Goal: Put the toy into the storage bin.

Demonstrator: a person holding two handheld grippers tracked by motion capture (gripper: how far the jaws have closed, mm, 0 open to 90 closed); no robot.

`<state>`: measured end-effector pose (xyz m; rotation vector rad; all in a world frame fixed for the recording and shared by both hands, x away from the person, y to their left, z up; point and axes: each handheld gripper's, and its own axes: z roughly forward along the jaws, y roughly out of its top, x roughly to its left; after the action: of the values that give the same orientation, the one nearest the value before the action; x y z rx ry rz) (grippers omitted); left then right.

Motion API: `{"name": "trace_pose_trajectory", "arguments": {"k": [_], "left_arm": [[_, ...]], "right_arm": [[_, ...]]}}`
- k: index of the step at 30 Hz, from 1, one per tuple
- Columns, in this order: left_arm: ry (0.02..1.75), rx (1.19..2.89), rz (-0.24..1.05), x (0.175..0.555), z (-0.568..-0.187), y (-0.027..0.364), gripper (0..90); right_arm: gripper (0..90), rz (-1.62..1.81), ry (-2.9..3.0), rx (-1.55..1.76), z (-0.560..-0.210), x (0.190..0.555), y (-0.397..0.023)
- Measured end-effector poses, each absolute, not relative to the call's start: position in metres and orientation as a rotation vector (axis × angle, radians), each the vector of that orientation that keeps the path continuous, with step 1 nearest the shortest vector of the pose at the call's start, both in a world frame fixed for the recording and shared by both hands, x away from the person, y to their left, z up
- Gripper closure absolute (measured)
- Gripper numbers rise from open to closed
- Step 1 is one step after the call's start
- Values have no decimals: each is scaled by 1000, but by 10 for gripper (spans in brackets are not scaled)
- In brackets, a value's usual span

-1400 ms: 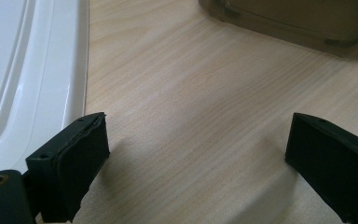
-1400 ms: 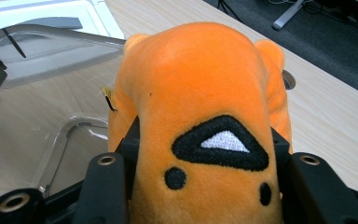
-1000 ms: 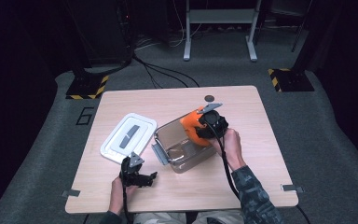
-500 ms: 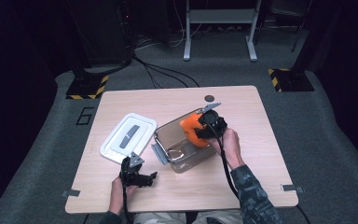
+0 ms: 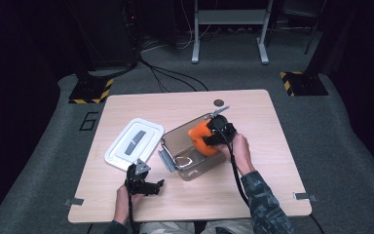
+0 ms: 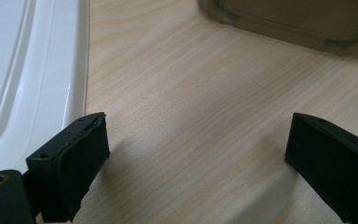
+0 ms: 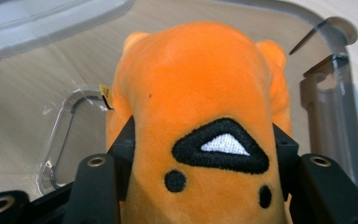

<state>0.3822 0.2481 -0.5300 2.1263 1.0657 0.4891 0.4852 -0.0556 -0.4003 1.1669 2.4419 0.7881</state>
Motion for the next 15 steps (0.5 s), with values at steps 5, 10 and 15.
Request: {"name": "trace_pose_trajectory", "arguments": {"k": [5,10,15], "left_arm": [[1065,2127,488,382,-530,248,59],[1065,2126,487,382,-530,248,60],[1065,2126,488,382,-530,248,60]], "right_arm": [[425,768,2470,1189,-405,489,-54],[320,716,2498,1225,-406,493,-50],[222,684,2520,1234,-407,496,-50]]}}
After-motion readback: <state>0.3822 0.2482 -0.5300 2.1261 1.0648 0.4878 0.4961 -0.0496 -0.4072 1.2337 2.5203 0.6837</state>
